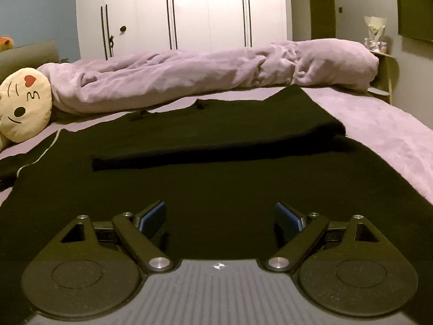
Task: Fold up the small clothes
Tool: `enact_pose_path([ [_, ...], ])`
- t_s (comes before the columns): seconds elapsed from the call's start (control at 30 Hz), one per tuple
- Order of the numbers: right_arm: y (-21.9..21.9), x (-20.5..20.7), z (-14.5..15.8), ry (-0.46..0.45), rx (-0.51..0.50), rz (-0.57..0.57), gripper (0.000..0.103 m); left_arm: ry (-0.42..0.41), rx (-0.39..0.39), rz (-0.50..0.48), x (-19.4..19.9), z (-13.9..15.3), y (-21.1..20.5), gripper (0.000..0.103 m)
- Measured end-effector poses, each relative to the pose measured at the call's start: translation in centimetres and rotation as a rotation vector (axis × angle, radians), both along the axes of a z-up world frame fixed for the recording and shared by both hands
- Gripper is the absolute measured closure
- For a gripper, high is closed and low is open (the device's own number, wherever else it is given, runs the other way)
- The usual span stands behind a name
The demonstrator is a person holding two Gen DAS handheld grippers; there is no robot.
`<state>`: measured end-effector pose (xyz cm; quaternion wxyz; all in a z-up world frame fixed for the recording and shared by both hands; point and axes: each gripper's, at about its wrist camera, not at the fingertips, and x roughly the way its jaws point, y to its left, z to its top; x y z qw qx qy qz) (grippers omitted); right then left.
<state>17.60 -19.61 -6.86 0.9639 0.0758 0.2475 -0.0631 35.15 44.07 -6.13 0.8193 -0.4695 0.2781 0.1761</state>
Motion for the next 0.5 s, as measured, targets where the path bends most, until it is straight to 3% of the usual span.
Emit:
enact_pose_path([
  [0.07, 0.1, -0.1, 0.1, -0.006, 0.007, 0.003, 0.015, 0.012, 0.098, -0.05, 0.5, 1.1, -1.0, 0.088],
  [0.17, -0.1, -0.2, 0.2, -0.014, 0.018, 0.007, 0.015, -0.016, 0.333, -0.174, 1.0, 4.8, -4.2, 0.089],
  [0.33, -0.7, -0.9, 0.6, -0.032, 0.062, 0.008, 0.015, -0.132, 0.639, -0.443, 2.1, 11.4, -14.8, 0.089],
  [0.43, -1.3, -1.6, 1.1, -0.06, 0.096, 0.011, 0.015, -0.212, 0.728, -0.606, 1.6, 13.1, -22.9, 0.089],
  [0.5, -1.7, -2.2, 1.4, -0.074, 0.109, 0.01, 0.015, -0.25, 0.763, -0.703, 0.6, 12.9, -28.3, 0.089],
])
